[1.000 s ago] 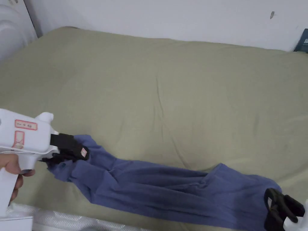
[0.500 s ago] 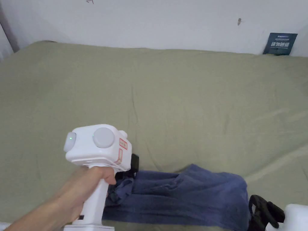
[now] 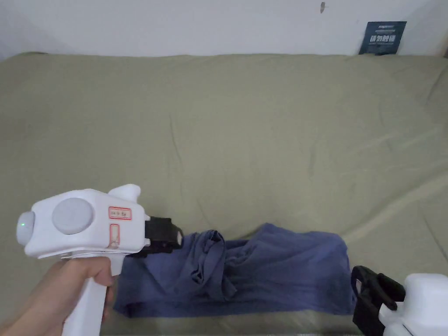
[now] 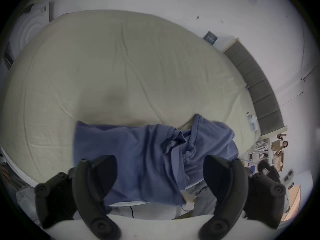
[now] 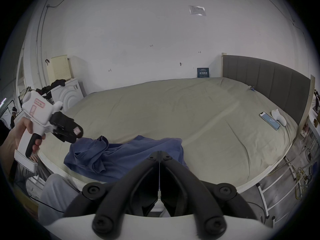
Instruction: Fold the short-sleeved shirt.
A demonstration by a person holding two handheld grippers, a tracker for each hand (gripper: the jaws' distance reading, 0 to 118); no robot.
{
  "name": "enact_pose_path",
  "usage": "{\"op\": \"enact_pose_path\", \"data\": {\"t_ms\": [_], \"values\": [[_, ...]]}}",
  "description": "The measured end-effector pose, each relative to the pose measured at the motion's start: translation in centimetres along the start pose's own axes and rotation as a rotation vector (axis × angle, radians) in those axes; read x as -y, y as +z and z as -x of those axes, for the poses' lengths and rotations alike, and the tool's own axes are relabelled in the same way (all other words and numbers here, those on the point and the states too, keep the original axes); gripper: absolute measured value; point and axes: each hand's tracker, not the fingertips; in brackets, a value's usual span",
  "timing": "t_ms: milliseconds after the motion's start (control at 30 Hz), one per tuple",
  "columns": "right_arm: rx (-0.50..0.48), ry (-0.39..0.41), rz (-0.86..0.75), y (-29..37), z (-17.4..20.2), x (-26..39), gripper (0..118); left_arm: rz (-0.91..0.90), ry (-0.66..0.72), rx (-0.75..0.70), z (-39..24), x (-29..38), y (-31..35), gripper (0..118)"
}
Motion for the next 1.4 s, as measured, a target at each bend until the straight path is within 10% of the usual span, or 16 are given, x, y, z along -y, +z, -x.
{"op": "enact_pose_path", "data": {"t_ms": [33, 567, 1200, 1267, 1333, 1400], "values": [[-0.004, 0.002, 0.002, -0.1, 0.2, 0.0, 3, 0.020, 0.034, 0.013, 0.6, 0.3, -0.4, 0], [-0.009, 0.026, 0.058, -0.2, 1.7, 0.7, 3, 0.186, 0.322, 0.457, 1.8, 4.6, -13.9, 0], [-0.088, 0.054, 0.046, -1.2, 4.4, 0.0, 3, 0.036, 0.222, 0.130, 11.3, 2.9, 2.7, 0], [-0.095, 0.057, 0.054, -1.4, 4.7, 0.0, 3, 0.068, 0.240, 0.216, 11.8, 3.5, 1.1, 25], [-0.098, 0.062, 0.059, -1.4, 5.0, 0.1, 3, 0.130, 0.268, 0.315, 11.8, 3.8, -0.9, 118], [-0.096, 0.071, 0.065, -1.4, 5.1, 0.1, 3, 0.088, 0.288, 0.370, 11.5, 3.6, -2.5, 116]]}}
